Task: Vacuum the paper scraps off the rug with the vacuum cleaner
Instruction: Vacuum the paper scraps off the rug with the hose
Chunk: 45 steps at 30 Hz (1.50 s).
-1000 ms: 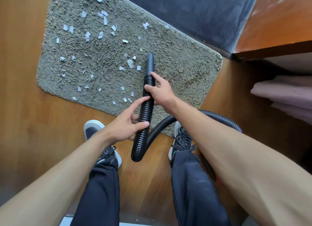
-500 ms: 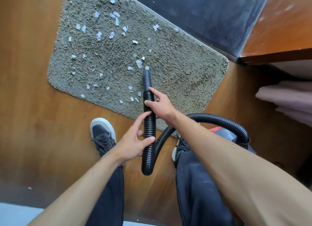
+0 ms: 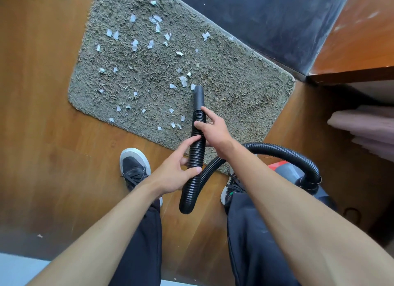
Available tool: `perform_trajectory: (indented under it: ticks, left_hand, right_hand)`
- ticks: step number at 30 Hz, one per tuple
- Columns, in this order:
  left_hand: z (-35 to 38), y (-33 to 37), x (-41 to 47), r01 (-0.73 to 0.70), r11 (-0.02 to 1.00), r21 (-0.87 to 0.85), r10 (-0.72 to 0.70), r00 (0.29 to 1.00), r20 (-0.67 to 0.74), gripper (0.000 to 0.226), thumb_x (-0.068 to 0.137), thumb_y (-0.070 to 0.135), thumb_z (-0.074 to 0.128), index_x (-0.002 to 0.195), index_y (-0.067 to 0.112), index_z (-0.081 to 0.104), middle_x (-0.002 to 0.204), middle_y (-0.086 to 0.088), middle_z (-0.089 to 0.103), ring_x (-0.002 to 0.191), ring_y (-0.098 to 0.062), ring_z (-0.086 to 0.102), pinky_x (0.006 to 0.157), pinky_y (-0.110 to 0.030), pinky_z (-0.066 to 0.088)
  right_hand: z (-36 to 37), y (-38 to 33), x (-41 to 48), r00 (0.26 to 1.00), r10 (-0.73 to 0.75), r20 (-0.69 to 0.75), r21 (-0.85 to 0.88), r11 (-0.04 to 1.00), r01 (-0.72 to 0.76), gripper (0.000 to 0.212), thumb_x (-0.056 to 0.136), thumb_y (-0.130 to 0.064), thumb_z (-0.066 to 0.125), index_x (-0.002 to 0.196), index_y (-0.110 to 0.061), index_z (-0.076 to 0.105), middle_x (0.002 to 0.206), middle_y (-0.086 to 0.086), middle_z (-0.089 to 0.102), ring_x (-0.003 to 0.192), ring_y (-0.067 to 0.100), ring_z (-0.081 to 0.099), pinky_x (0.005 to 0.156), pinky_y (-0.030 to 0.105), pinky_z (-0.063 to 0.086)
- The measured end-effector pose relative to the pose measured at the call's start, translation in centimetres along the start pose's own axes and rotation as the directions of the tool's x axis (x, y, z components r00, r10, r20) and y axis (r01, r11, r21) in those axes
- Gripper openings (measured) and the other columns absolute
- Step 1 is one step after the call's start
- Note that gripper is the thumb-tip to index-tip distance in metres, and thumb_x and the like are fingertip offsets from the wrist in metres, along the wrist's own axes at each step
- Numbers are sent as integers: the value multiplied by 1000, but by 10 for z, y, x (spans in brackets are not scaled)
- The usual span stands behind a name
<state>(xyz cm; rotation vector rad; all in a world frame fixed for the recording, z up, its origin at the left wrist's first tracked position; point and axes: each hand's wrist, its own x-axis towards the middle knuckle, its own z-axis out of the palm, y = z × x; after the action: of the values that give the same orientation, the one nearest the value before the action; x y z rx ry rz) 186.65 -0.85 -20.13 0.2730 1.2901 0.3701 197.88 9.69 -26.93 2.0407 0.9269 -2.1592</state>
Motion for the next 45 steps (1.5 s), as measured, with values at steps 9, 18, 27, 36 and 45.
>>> perform_trajectory:
  ticks: [9, 18, 27, 36, 45]
  left_hand:
    - [-13, -1, -3, -26, 1000, -15, 26, 1000, 0, 72, 96, 7, 60, 135, 62, 35, 99, -7, 69, 80, -18, 71, 76, -53, 61]
    - [-41, -14, -21, -28, 991, -132, 23, 999, -39, 69, 98, 5, 57, 139, 57, 34, 116, -24, 64, 74, -10, 65, 62, -30, 58]
    - [-45, -26, -27, -23, 984, -178, 11, 998, -68, 72, 97, 8, 60, 136, 62, 31, 116, -22, 66, 84, -17, 65, 66, -35, 59]
    - [-44, -22, -24, -24, 984, -178, 12, 998, -68, 70, 98, 9, 59, 136, 62, 32, 116, -20, 66, 84, -15, 64, 62, -28, 55]
    - [-43, 3, -6, -31, 998, -55, 31, 999, 15, 71, 99, 7, 57, 141, 58, 31, 114, -20, 67, 78, -13, 68, 64, -36, 60]
  right_hand:
    - [13, -11, 1, 1000, 10, 14, -53, 999, -10, 60, 92, -7, 58, 146, -27, 42, 112, 11, 66, 87, 19, 67, 68, 38, 59]
    - [54, -12, 4, 1000, -18, 21, -74, 997, 20, 64, 89, -6, 61, 147, -25, 40, 112, 11, 66, 88, 20, 67, 68, 34, 58]
    - [73, -15, 8, 994, -27, 108, -219, 974, 50, 63, 88, -8, 60, 146, -26, 43, 100, 3, 61, 82, 15, 63, 71, 29, 54]
    - [67, -19, 9, 994, -38, 105, -210, 976, 59, 63, 88, -7, 60, 146, -24, 42, 100, 3, 63, 86, 20, 66, 64, 26, 52]
    - [39, -22, 12, 998, -49, -30, -74, 996, 47, 60, 90, -7, 59, 144, -26, 43, 93, 0, 65, 75, 12, 66, 60, 27, 55]
